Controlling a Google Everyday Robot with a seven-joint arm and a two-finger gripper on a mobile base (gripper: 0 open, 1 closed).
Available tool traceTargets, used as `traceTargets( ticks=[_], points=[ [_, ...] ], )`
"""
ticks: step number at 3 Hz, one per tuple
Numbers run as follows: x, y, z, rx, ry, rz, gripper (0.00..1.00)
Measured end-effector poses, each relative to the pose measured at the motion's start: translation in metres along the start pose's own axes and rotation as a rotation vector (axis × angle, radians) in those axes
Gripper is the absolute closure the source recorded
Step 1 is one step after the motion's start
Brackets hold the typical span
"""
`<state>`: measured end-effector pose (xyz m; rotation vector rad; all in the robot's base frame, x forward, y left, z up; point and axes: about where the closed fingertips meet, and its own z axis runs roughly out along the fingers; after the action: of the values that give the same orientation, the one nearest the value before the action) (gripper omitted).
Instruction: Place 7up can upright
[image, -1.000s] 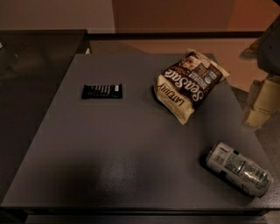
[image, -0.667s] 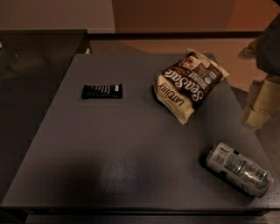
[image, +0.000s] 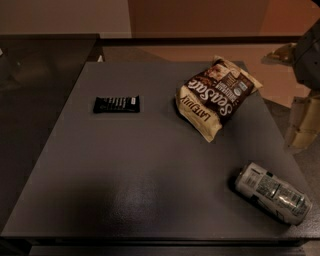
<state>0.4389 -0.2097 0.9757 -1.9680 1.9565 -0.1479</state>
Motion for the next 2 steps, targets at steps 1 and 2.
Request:
traceTargets(
  ticks=[1,2],
  points=[
    [-0.0046,0.0047,-0.0012,-0.008,-0.05,-0.158,0.0],
    [-0.0101,0.0129,-0.0006,-0.017,-0.083,-0.328,0.0]
  ],
)
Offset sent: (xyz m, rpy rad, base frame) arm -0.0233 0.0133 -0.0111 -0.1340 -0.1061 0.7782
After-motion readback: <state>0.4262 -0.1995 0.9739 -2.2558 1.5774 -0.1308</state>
